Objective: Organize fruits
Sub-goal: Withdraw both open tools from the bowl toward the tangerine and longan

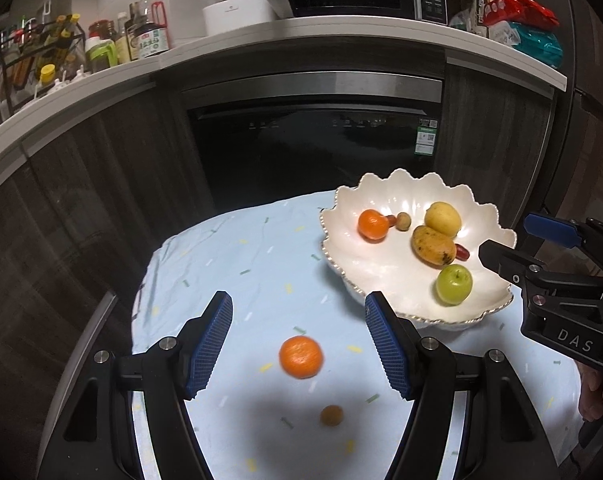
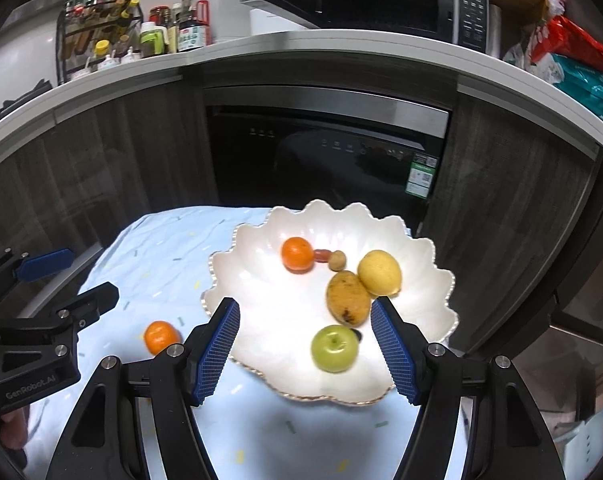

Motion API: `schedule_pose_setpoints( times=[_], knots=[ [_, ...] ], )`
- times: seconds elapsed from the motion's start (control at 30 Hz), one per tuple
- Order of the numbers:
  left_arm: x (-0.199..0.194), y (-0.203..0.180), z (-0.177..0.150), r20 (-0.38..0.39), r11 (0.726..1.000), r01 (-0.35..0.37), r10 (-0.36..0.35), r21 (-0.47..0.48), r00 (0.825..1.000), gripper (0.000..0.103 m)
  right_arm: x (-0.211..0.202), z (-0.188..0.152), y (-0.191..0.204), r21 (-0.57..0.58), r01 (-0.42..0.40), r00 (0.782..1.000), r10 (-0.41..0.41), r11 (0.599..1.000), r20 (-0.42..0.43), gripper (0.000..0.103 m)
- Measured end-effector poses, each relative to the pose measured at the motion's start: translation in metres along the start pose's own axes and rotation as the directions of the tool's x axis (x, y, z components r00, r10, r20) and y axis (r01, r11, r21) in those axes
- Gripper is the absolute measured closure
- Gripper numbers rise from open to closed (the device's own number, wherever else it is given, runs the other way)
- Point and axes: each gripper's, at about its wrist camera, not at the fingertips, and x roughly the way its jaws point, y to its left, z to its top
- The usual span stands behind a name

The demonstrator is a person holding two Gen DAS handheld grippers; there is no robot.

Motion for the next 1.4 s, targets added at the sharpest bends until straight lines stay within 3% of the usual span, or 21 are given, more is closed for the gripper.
schedule_pose_setpoints(
  times=[0.63,0.97,1.17,1.4],
  knots=[
    [-0.008,0.025,-0.029,-0.026,0.998,-0.005,0.007,0.067,1.000,0.035,0.000,-0.022,0.043,-0.011,-0.046,0.998,0.045,0.999,-0.037,0.034],
    [-0.011,0.029,-0.050,-0.037,0.999,-0.033,0.032,-0.003,0.999,0.035,0.005,-0.027,0.055,-0.075,-0.110,0.993,0.107,0.991,-0.042,0.034],
    [-0.012,0.020,-0.064,-0.045,0.996,-0.073,0.071,-0.052,0.996,0.035,0.008,-0.028,0.059,-0.194,-0.183,0.983,0.178,0.964,-0.044,0.034],
    [-0.007,0.010,-0.076,-0.061,0.992,-0.088,0.082,-0.093,0.995,0.035,0.016,-0.026,0.057,-0.242,-0.261,0.965,0.252,0.935,-0.067,0.034]
  ],
)
